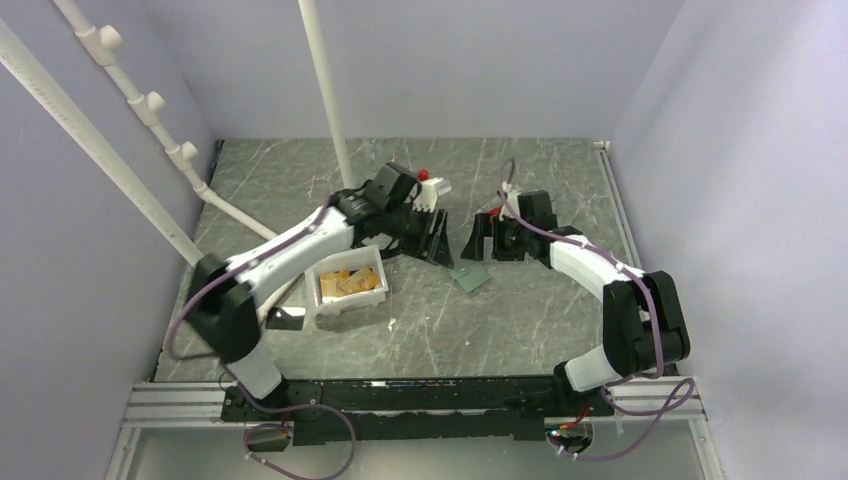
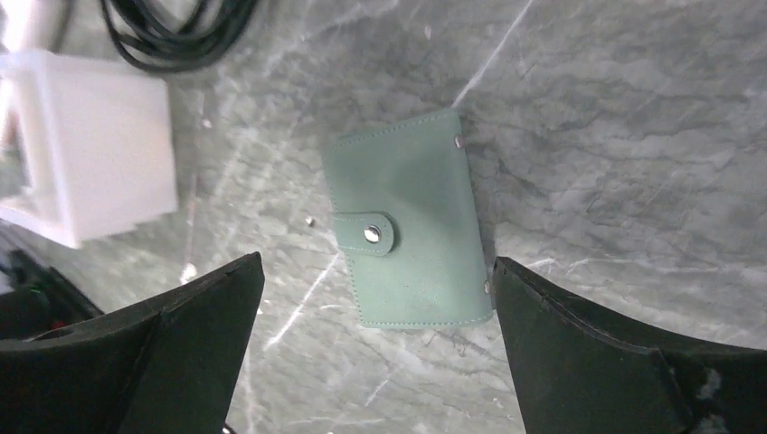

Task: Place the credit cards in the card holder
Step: Move the card holder to the corner of the board.

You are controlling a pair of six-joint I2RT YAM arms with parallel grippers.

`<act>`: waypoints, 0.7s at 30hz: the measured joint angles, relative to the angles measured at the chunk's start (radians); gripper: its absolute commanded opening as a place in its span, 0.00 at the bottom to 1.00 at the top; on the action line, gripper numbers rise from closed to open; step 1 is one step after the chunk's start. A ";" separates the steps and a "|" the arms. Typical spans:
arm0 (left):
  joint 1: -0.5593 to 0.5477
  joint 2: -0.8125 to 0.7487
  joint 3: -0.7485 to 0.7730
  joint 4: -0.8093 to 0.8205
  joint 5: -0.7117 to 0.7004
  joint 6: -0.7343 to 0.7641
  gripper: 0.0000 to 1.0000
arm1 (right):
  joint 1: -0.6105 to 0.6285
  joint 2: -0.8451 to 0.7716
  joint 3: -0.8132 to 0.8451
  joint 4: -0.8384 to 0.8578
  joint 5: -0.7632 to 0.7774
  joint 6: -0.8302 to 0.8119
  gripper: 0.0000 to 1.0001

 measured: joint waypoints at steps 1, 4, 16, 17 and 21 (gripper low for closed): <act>-0.004 -0.064 -0.035 0.006 0.015 0.000 0.55 | 0.016 0.007 0.003 -0.013 0.019 -0.021 1.00; -0.013 -0.244 -0.133 0.007 0.058 -0.002 0.57 | 0.070 0.047 0.015 -0.051 0.081 -0.077 1.00; -0.021 -0.483 -0.339 0.045 0.139 -0.040 0.58 | 0.253 0.229 0.142 -0.156 0.392 -0.188 0.88; -0.021 -0.483 -0.340 0.042 0.139 -0.041 0.58 | 0.264 0.238 0.151 -0.165 0.414 -0.185 0.83; -0.022 -0.487 -0.340 0.045 0.138 -0.039 0.58 | 0.277 0.250 0.167 -0.178 0.454 -0.172 0.65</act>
